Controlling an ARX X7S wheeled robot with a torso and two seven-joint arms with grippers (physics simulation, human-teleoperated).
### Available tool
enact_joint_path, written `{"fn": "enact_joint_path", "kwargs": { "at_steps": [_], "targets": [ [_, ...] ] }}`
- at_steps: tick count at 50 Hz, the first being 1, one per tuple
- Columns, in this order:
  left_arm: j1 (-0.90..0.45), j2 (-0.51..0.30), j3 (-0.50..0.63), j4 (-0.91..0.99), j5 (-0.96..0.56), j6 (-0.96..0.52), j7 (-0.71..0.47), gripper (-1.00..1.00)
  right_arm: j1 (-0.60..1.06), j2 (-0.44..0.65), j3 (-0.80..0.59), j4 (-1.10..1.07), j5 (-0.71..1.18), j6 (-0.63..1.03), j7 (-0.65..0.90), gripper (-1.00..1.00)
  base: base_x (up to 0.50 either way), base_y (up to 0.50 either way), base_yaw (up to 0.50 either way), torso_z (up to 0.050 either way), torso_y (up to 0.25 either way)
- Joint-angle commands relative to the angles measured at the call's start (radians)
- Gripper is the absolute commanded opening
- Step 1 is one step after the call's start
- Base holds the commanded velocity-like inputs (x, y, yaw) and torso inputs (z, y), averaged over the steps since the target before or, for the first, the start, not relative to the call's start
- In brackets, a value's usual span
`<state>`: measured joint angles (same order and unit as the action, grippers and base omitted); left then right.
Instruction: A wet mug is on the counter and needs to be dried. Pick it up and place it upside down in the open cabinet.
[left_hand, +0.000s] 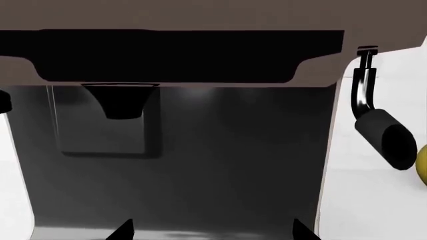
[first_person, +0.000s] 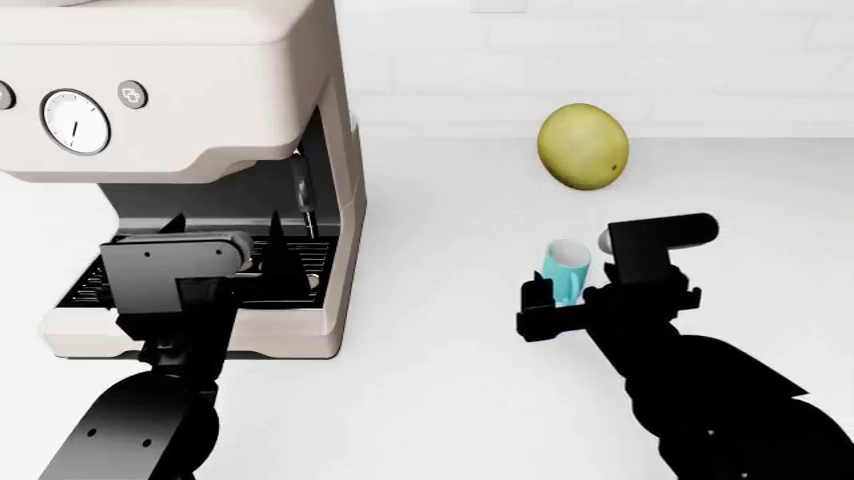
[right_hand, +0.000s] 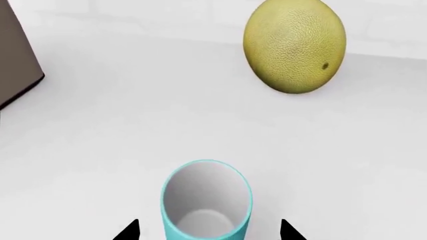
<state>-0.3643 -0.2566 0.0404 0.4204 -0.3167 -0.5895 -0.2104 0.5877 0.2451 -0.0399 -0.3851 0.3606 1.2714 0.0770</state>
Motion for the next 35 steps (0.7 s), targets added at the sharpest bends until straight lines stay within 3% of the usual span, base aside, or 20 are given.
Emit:
{"fn": "enact_joint_path", "kwargs": {
  "at_steps": [1,30,31,35],
  "targets": [
    [0.003,-0.003,0.003,-0.004,-0.003,0.006,-0.003,1.0,-0.003,-0.003,-0.009,0.041,-0.004,-0.039,0.0,1.0,0.0,0.0,0.0,0.0,0.0],
    [0.008,-0.01,0.007,-0.009,-0.015,0.018,-0.011,1.0,-0.008,0.002,-0.035,0.119,-0.007,-0.104,-0.008,1.0,0.0,0.0,0.0,0.0,0.0],
    [0.007,-0.011,0.007,-0.007,-0.016,0.016,-0.012,1.0,-0.008,0.002,-0.035,0.12,-0.006,-0.104,-0.008,-1.0,0.0,0.0,0.0,0.0,0.0],
    [0.005,-0.012,0.008,-0.003,-0.018,0.013,-0.015,1.0,-0.007,0.004,-0.036,0.117,-0.005,-0.102,-0.006,-1.0,0.0,0.0,0.0,0.0,0.0]
  ]
}}
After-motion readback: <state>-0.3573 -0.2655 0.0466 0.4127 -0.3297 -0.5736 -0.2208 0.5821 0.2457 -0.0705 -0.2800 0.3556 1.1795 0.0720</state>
